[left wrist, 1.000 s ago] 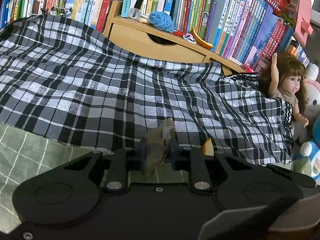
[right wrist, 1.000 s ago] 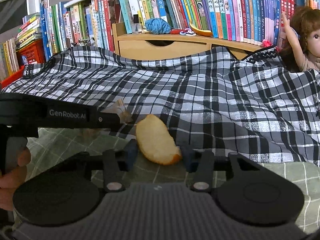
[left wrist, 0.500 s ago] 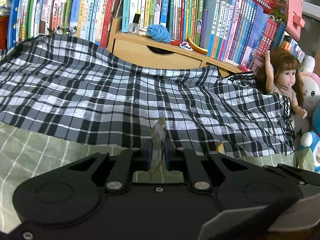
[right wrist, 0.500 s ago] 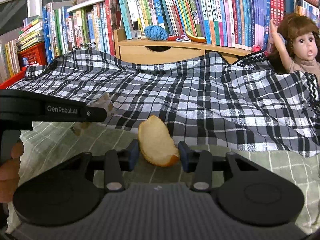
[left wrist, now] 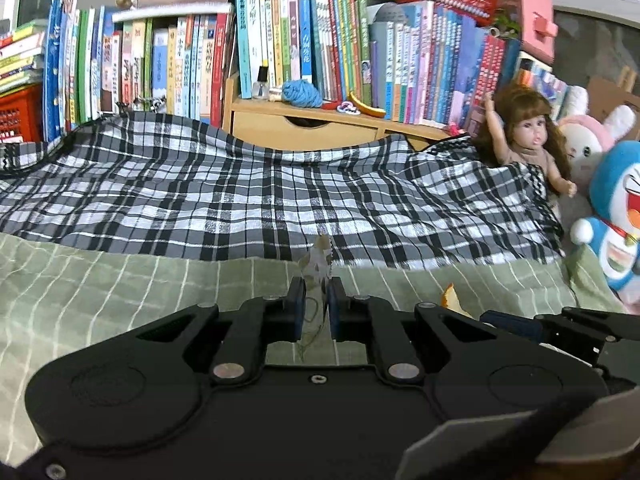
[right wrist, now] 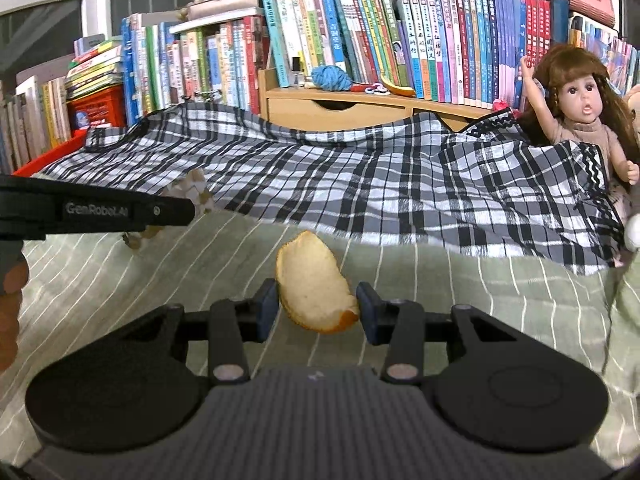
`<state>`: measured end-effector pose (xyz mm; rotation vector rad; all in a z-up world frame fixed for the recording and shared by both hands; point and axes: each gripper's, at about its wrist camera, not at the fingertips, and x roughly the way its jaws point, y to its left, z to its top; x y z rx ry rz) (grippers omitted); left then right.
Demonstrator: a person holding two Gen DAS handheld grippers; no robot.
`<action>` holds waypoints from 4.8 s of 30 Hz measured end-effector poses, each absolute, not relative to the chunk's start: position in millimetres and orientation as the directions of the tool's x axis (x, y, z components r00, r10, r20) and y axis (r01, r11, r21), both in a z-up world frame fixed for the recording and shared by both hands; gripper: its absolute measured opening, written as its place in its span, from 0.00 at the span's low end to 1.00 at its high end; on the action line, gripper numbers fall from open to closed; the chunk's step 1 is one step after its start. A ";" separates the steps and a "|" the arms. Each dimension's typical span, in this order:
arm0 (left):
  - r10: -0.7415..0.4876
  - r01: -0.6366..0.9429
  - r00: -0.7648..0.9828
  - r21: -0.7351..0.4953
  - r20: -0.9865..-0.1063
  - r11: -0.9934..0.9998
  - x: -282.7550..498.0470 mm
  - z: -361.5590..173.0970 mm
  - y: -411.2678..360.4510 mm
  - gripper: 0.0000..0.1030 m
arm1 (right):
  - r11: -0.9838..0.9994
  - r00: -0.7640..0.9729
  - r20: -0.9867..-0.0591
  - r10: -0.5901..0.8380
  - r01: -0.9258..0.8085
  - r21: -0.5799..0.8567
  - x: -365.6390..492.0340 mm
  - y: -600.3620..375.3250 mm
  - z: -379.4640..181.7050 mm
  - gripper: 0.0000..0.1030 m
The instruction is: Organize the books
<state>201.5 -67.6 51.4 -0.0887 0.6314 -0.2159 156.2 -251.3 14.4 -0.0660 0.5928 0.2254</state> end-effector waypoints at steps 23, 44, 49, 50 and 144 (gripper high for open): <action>-0.295 0.242 0.777 -0.169 -0.556 0.955 44.6 54.1 -39.1 0.11 | 0.943 0.767 -0.575 0.284 -0.333 0.021 31.4 -221.4 20.0 0.47; -0.322 0.291 0.781 -0.144 -0.536 0.946 -81.6 33.6 -8.4 0.12 | 0.898 0.680 -0.625 0.384 -0.432 0.082 -62.5 -197.4 -11.0 0.48; -0.327 0.289 0.750 -0.160 -0.575 0.944 -109.5 21.2 -1.4 0.12 | 0.886 0.659 -0.627 0.416 -0.450 0.114 -86.6 -200.0 -19.2 0.48; -0.326 0.281 0.737 -0.170 -0.592 0.945 -113.8 17.5 0.7 0.12 | 0.885 0.657 -0.629 0.417 -0.452 0.115 -91.0 -200.2 -21.3 0.48; -0.064 0.058 0.335 -0.047 -0.940 0.997 -121.7 -121.4 7.4 0.82 | 0.946 0.518 -0.800 0.302 -0.264 0.187 -121.6 -184.0 -138.7 0.86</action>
